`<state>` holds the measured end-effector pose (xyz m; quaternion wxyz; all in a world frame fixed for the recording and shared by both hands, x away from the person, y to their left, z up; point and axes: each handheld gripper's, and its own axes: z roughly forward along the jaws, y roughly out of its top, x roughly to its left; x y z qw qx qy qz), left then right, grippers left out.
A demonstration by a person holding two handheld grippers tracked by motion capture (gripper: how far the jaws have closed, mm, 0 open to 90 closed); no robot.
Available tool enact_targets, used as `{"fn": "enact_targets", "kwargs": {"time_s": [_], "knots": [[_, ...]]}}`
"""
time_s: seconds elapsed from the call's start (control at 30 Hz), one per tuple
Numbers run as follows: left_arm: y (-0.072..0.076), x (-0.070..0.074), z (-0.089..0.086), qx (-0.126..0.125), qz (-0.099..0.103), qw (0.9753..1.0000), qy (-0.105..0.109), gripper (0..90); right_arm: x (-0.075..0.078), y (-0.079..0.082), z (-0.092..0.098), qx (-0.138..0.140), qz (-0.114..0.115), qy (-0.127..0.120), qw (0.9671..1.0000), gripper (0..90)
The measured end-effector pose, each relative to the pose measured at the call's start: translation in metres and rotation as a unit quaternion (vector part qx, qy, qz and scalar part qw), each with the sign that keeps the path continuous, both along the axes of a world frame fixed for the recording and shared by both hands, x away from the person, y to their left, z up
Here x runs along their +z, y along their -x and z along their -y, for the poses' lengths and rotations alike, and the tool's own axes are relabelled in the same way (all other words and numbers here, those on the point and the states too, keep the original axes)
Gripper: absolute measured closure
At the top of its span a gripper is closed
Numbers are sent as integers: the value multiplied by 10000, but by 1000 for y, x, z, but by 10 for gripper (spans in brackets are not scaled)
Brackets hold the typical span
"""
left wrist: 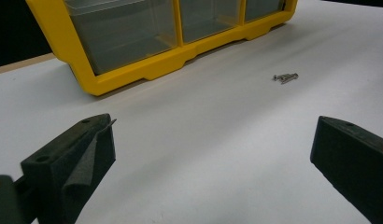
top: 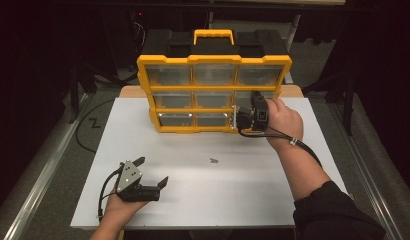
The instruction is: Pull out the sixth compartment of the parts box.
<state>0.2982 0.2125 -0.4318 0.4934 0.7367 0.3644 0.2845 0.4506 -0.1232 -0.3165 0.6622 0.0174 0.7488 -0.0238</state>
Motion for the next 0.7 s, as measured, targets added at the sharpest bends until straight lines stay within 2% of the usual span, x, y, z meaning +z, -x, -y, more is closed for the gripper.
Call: {"fn": "enact_targets", "kwargs": {"time_s": [0.7], "knots": [[0,1,-1,6,8,10000,7,9,1,2,0,6,-45,-66,10000,781]]}}
